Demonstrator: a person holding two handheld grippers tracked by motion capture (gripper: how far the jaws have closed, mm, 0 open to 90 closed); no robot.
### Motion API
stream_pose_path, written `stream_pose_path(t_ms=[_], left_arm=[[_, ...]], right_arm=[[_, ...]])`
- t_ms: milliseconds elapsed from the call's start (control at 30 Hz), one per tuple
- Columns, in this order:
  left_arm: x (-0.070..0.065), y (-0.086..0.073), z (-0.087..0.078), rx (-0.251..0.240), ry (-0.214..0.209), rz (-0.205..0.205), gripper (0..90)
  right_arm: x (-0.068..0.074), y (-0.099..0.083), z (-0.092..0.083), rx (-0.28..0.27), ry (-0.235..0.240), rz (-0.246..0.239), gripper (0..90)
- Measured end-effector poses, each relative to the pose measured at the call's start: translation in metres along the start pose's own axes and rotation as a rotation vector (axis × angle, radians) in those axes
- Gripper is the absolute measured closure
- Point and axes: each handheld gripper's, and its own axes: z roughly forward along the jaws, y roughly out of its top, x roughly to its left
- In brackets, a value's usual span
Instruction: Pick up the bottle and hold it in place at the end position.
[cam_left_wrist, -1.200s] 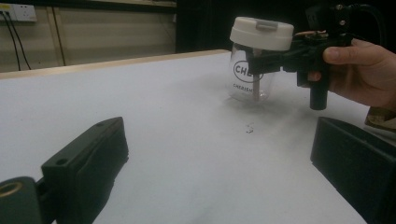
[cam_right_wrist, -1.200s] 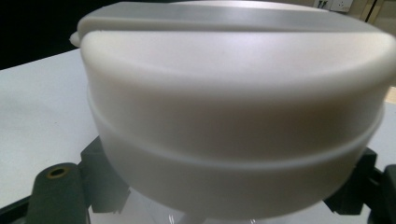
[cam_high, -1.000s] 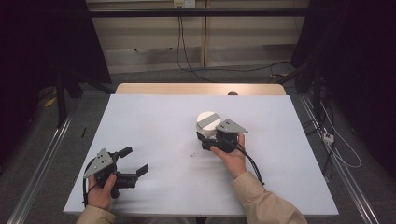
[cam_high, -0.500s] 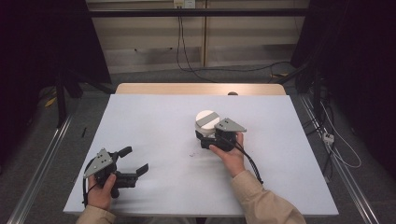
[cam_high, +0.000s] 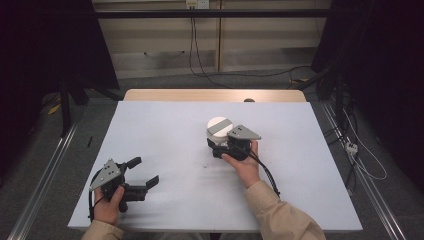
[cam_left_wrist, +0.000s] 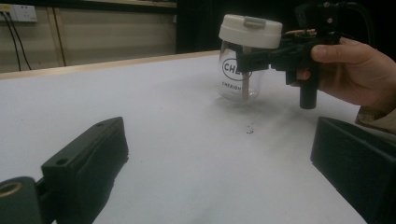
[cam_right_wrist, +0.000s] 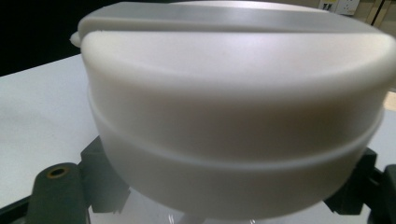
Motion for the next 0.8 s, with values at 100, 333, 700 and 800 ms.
stream_pose_path(t_ms=[100, 333, 700, 800], left_arm=[[0.000, 0.000, 0.000, 0.000, 0.001, 0.000, 3.6], [0.000, 0.000, 0.000, 0.000, 0.001, 0.000, 3.6], [0.000, 0.000, 0.000, 0.004, 0.000, -0.001, 3.6], [0.000, 0.000, 0.000, 0.004, -0.001, 0.000, 3.6]], right_arm=[[-0.001, 0.000, 0.002, 0.003, -0.004, -0.002, 18.3], [-0.002, 0.000, 0.006, 0.005, -0.005, 0.000, 18.3], [-0.004, -0.003, 0.013, 0.015, -0.011, 0.005, 18.3], [-0.004, -0.004, 0.014, 0.017, -0.013, 0.003, 18.3]])
